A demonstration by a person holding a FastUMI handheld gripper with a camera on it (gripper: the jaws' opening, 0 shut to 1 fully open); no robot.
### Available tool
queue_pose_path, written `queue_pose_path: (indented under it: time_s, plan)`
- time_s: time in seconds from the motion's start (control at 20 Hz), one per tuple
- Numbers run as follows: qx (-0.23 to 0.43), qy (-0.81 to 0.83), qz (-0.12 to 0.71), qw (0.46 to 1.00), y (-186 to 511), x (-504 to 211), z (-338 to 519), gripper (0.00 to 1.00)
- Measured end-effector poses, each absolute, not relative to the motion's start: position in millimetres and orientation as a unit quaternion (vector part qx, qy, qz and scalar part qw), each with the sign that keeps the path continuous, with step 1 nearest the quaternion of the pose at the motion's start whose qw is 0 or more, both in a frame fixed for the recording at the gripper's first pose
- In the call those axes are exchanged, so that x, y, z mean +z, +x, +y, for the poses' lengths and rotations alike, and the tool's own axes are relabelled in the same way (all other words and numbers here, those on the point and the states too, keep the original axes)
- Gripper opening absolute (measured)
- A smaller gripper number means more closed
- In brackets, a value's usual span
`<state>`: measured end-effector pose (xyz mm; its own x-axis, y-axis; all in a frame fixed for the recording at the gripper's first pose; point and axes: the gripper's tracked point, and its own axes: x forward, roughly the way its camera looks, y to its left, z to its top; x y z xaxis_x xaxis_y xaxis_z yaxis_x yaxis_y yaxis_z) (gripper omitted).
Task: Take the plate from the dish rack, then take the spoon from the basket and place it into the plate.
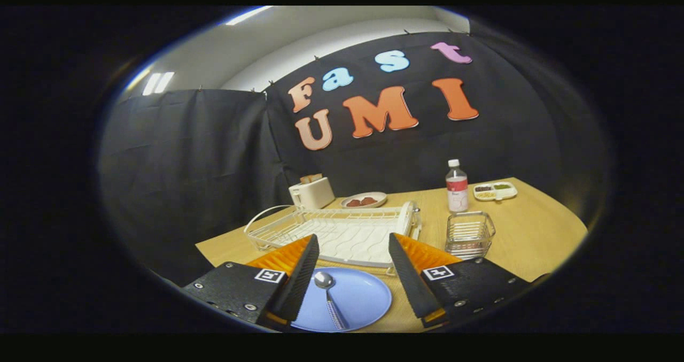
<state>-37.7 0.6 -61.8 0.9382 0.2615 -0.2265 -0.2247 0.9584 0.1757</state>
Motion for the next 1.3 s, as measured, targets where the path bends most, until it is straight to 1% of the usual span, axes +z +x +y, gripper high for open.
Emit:
queue_pose_path:
  time_s: [0.05,0.15,0.3,0.5,0.7,1.0,1.3]
  plan:
    - [0.104,0.055,0.114,0.986,-34,-55,-6,0.82]
    - [0.078,0.034,0.085,0.993,-28,-38,-10,0.86]
    - [0.043,0.018,0.040,0.998,-21,-10,-18,0.89]
    - [0.000,-0.006,0.013,1.000,-15,11,-32,0.89]
    - [0.005,0.008,-0.013,1.000,-13,29,-25,0.90]
    - [-0.003,-0.011,-0.025,1.000,-8,38,-22,0.90]
    - [0.005,-0.028,-0.039,0.999,0,48,-7,0.90]
